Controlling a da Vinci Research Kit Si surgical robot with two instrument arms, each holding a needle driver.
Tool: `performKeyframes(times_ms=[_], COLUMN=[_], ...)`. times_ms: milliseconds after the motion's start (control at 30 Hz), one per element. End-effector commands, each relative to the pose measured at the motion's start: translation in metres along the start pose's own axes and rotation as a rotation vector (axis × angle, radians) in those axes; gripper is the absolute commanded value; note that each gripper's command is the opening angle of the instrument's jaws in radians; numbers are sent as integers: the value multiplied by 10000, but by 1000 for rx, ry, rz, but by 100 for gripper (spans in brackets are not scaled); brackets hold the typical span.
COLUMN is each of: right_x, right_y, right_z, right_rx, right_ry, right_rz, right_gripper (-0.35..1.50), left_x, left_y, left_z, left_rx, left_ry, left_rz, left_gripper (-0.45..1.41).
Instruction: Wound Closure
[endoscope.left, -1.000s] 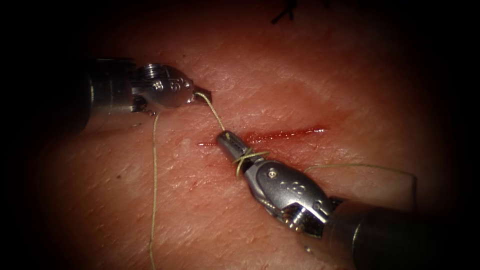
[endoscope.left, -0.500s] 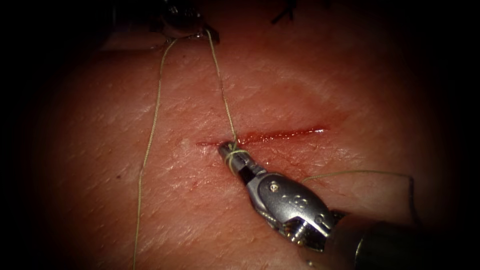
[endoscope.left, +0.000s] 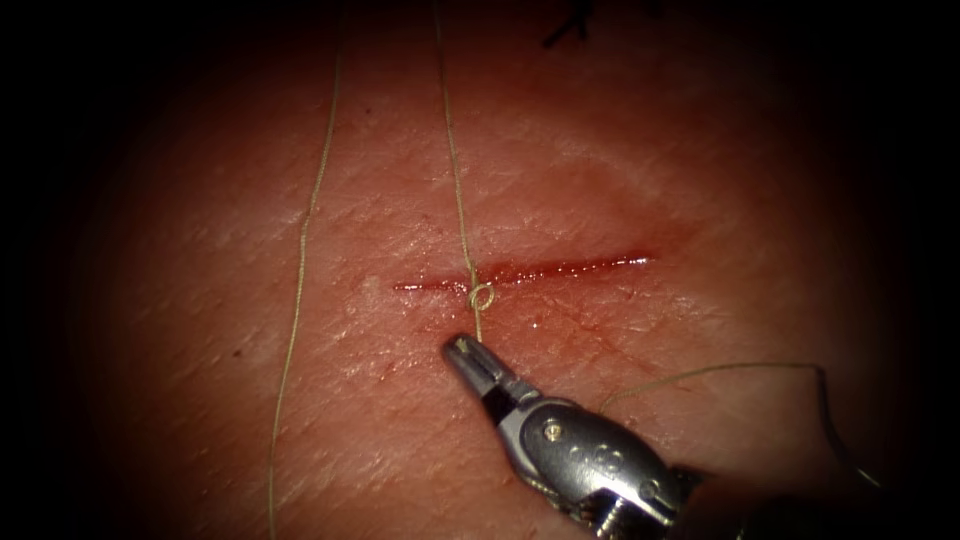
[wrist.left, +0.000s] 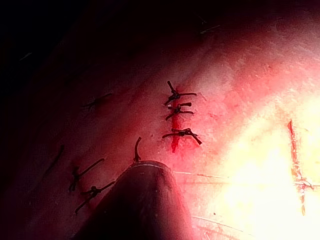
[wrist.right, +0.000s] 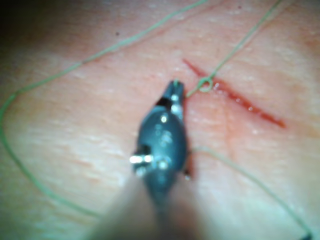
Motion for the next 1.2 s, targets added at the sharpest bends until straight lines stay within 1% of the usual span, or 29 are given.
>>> performKeyframes(times_ms=[33, 200, 300, 400, 533, 867, 1000, 1200], right_x=[-6, -13, -25, -29, -29, -25, -27, -28], right_y=[-6, -10, -23, -30, -41, -57, -57, -57], right_z=[5, 2, -5, -12, -26, -41, -41, -39], right_rx=[7, 24, 51, 70, 105, 150, 158, 168], right_ry=[-1, -7, -20, -24, -23, -38, -44, -50], right_rz=[0, -8, -22, -28, -31, -60, -69, -81], right_gripper=[-35, -35, -35, -35, -35, -35, -35, -35], left_x=[6, 16, 22, 24, 24, 28, 25, 24], left_y=[-11, -28, -36, -41, -50, -71, -68, -68], left_z=[6, 12, 16, 19, 22, 26, 33, 35], left_rx=[8, 17, 27, 33, 48, 73, 83, 87], left_ry=[6, 9, 14, 18, 19, 14, 13, 11], left_rz=[-2, -14, -22, -26, -29, -39, -39, -42], left_gripper=[-45, -45, -45, -45, -45, -45, -45, -45])
